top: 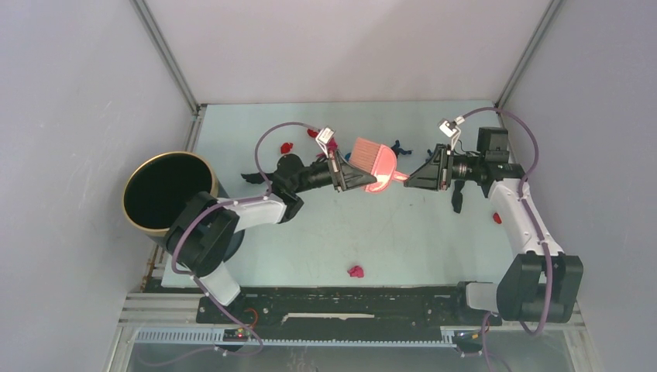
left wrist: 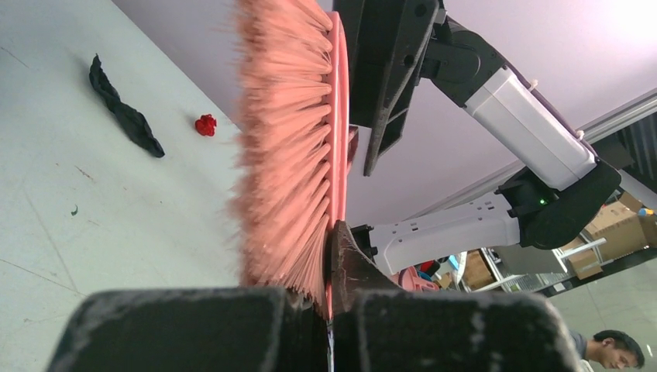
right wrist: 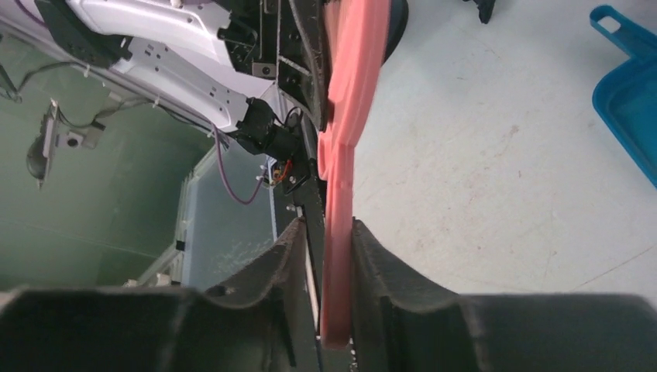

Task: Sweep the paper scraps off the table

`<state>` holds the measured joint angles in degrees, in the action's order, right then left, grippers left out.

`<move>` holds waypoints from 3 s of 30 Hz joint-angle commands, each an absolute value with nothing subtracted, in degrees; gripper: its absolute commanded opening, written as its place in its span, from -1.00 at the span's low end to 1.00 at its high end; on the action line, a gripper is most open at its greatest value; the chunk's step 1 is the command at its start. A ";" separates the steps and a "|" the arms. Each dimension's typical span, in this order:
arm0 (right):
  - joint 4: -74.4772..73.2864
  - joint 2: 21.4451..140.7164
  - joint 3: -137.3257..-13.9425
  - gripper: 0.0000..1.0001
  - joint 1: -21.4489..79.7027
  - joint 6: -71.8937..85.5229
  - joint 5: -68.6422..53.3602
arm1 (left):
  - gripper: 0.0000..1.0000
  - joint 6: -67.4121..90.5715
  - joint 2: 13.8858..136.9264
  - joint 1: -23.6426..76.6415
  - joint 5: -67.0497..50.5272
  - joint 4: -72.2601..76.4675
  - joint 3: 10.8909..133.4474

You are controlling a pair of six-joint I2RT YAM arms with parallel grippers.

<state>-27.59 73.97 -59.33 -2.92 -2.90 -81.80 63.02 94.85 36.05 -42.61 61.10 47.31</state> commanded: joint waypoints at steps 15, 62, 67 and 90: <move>-37.87 67.88 -55.69 -1.00 0.86 -18.58 -66.42 | 0.63 1.34 76.25 38.22 -25.05 -3.48 60.19; -53.99 68.55 -56.49 -0.06 1.23 -33.67 -71.77 | -1.00 10.79 84.57 43.97 -46.27 -2.97 61.93; -54.23 67.99 -56.51 -0.24 1.15 -34.28 -72.24 | -1.00 10.88 84.77 43.92 -46.17 -2.94 61.83; -29.25 59.60 -52.12 -1.00 -2.54 -9.86 -32.57 | 0.54 1.81 91.50 39.63 9.85 -10.85 69.03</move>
